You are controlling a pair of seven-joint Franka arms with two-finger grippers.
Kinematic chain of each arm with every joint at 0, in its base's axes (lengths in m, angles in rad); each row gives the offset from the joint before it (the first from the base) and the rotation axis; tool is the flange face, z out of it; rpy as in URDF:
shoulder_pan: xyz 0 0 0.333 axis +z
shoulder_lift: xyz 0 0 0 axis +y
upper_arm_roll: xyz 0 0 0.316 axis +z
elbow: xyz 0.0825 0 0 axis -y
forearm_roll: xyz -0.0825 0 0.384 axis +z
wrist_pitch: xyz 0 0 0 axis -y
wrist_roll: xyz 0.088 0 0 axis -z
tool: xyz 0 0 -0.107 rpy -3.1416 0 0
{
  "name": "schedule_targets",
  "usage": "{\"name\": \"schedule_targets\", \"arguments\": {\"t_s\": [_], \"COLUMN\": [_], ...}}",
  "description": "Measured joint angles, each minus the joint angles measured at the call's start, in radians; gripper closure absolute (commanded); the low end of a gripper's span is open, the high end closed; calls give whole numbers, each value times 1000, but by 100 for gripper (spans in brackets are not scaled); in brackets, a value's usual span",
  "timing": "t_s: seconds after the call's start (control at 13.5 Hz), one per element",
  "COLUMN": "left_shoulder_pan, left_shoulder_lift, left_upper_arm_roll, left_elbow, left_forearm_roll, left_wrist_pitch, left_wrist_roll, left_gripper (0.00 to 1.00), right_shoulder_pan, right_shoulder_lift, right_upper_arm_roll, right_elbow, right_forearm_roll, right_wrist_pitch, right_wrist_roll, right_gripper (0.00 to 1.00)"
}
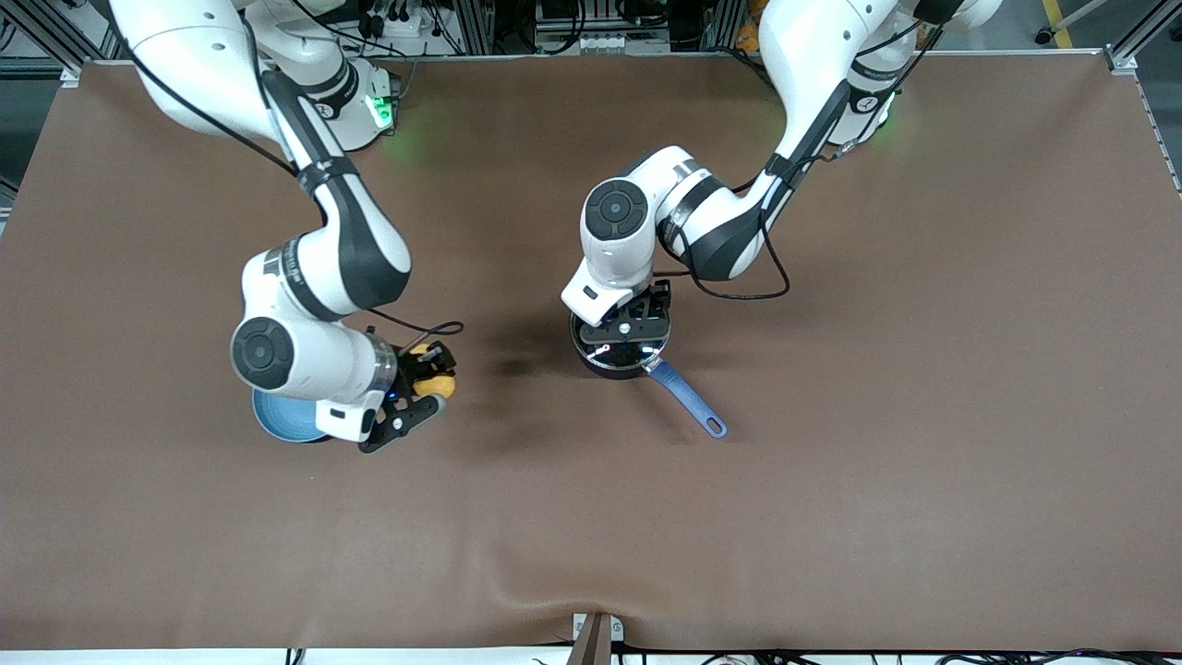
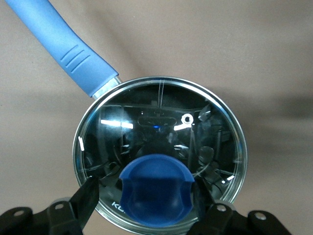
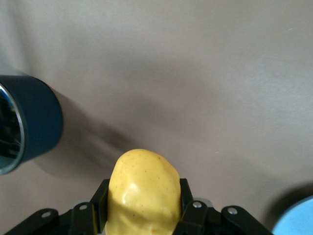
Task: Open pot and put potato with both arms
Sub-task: 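Lift the lid off with the left gripper while the right gripper carries the potato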
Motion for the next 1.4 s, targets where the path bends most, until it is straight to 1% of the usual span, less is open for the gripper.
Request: {"name": "schedule_targets", "arguments": {"t_s": [0.07, 0.22, 0.37, 0.66, 0.81, 0.96, 1.03, 1.18, 1.4], "left_shoulder_pan": [0, -1, -1, 2, 12, 40, 65, 147, 313], "left_shoulder_lift": [1, 3, 3, -4, -37, -100, -131, -187, -233], "left_upper_arm_roll": [0, -1, -1, 2, 4, 6, 8, 11, 13], "left_elbow": [0, 0, 1, 17, 29, 32, 32, 26, -29], "left_forearm_roll": [0, 0, 0, 0, 0, 0, 0, 0, -2], "left_wrist_pitch": [3, 6, 6, 5, -16, -74, -115, -195, -218], "left_wrist_roll": [0, -4, -8, -15, -15, -1, 31, 139, 309], "left_gripper": [44, 75, 100, 100, 100, 100, 100, 100, 100], "right_shoulder_pan": [14, 38, 56, 84, 90, 95, 101, 135, 226], "right_shoulder_lift": [-3, -7, -8, -8, -8, -8, -8, -8, -6], "right_upper_arm_roll": [0, 0, 0, 0, 0, 0, 0, 0, 0], "right_elbow": [0, 0, 0, 0, 0, 0, 0, -2, -9], "right_forearm_roll": [1, 4, 27, 58, 61, 67, 77, 88, 90], "right_wrist_pitch": [0, 1, 1, 14, 21, 41, 51, 88, 167], "right_wrist_roll": [36, 98, 145, 215, 235, 243, 256, 305, 419], "right_gripper": [100, 100, 100, 100, 100, 100, 100, 100, 100]}}
